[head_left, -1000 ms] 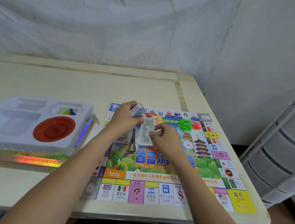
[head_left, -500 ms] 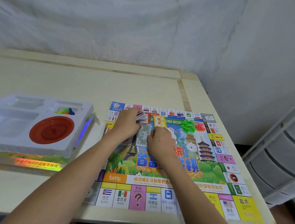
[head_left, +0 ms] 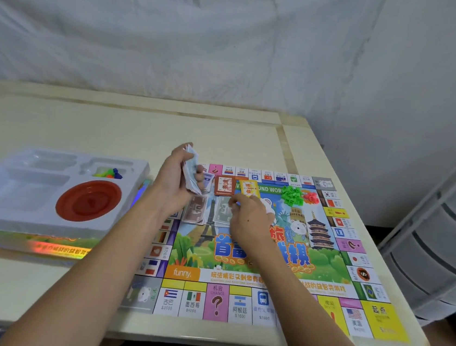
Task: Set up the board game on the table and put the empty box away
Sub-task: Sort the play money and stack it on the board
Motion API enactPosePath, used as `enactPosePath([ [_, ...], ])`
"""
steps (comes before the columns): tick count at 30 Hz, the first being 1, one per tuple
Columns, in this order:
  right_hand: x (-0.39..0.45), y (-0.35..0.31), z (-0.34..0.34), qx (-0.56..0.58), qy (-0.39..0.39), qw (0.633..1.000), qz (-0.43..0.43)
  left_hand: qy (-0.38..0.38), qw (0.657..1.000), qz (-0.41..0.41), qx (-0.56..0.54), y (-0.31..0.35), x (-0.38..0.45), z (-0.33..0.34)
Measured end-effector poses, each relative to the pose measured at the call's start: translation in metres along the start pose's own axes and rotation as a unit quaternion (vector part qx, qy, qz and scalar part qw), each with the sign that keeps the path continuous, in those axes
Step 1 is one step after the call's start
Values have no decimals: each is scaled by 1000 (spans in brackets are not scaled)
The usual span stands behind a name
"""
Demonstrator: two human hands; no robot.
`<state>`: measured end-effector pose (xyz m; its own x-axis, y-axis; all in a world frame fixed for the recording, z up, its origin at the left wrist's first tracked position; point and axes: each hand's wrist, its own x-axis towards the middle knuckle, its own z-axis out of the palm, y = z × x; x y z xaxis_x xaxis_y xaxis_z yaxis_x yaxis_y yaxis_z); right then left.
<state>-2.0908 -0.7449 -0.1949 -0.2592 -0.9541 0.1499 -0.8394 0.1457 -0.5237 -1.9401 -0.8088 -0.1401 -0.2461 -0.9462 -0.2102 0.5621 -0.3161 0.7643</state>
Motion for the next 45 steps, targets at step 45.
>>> enactPosePath([
  [45,-45,18,-59,379,21,923,57,-108,979,29,169,-64,-39,8],
])
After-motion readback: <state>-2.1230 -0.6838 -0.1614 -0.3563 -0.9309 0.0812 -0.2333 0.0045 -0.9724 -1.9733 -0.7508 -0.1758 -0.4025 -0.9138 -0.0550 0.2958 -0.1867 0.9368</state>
